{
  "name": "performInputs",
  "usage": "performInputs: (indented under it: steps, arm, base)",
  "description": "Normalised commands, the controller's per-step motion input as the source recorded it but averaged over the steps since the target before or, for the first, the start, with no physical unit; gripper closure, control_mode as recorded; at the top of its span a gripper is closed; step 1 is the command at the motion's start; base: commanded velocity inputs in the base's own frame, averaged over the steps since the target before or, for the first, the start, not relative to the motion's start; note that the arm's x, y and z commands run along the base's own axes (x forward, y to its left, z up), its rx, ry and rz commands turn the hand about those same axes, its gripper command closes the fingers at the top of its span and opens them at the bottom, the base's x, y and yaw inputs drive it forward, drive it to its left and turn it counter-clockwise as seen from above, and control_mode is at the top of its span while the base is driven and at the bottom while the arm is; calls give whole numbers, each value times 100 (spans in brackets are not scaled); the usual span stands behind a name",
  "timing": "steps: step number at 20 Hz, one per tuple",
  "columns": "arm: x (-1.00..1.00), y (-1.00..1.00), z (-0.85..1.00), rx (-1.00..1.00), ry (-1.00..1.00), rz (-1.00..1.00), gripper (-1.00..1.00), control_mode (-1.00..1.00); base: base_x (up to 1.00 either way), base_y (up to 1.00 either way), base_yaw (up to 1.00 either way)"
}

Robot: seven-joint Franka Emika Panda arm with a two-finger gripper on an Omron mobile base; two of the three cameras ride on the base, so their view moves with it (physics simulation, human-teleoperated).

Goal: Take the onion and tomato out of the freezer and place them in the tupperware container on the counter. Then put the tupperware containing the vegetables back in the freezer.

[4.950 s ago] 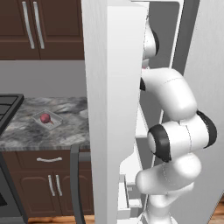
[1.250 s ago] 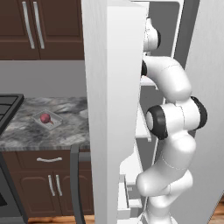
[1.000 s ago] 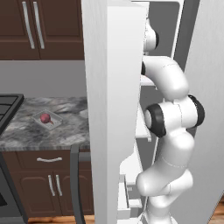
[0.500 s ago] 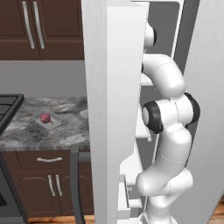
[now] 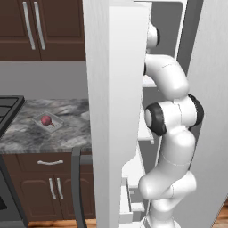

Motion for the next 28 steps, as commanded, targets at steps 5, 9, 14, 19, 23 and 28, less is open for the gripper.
performInputs:
  steps: [5, 9, 14, 19, 23, 28]
  arm:
    - [-77, 4, 0, 0, -11, 0, 100, -100]
    - [-76, 0, 0, 0, -1, 0, 100, -100]
    - [-97, 6, 0, 0, -3, 2, 100, -100]
    - [-100, 11, 1, 0, -1, 12, 100, -100]
    - [-100, 0, 8, 0, 0, 23, 100, -100]
    - [-100, 0, 12, 1, 5, 29, 100, -100]
  base:
    - [0, 0, 0]
    - [0, 0, 0]
    - [0, 0, 0]
    - [0, 0, 0]
    - [0, 0, 0]
    - [0, 0, 0]
